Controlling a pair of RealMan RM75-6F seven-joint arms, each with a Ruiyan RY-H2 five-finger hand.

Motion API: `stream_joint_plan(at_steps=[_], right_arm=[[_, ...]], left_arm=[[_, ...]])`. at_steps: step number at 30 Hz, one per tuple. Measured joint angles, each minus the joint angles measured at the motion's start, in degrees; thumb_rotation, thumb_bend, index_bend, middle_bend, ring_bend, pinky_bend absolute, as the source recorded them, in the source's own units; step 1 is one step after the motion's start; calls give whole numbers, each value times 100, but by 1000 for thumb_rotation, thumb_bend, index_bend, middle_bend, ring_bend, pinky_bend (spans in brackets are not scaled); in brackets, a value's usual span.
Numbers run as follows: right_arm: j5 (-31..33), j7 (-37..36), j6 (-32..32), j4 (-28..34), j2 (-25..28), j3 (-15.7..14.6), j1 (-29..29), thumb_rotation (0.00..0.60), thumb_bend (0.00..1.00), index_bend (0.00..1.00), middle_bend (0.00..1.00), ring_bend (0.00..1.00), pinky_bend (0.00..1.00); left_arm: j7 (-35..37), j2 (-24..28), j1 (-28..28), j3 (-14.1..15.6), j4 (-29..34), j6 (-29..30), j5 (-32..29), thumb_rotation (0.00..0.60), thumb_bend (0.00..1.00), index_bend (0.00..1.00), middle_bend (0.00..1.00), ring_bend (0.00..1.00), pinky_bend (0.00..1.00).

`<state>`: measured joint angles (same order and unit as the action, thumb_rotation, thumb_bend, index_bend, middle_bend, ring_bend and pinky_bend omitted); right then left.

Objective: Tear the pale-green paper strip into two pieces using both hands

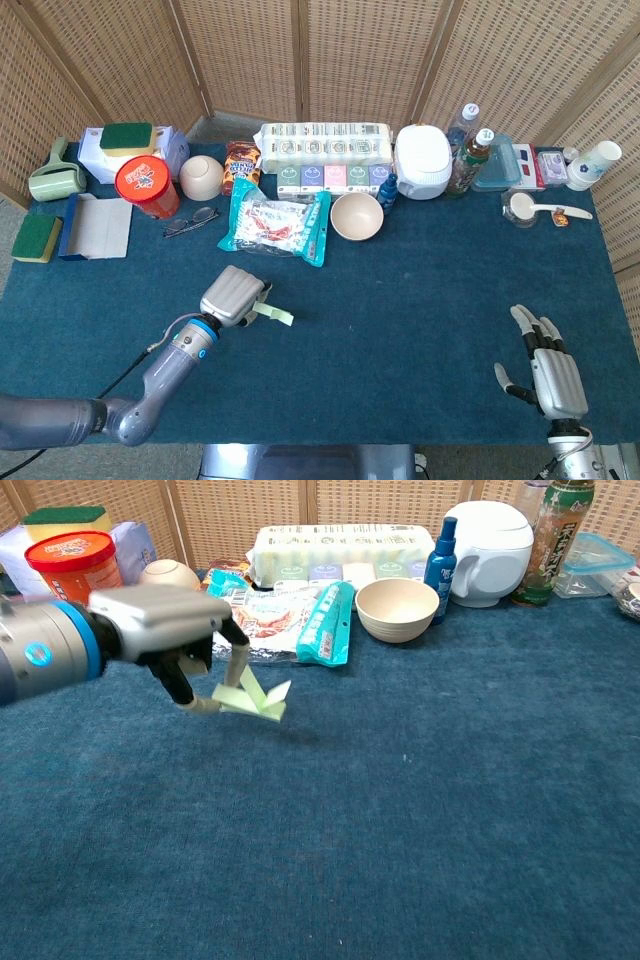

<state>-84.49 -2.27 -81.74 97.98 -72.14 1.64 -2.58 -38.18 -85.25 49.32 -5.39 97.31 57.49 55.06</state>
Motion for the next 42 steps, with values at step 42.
stream_joint_plan(at_steps=[42], right_arm=[[-830,-2906,1070,-512,-1559,341,-1552,600,384,0,6,16,50]], left_arm=[[3522,2588,305,67,241,-1667,2914,600,433,740,1000,1000,1000]])
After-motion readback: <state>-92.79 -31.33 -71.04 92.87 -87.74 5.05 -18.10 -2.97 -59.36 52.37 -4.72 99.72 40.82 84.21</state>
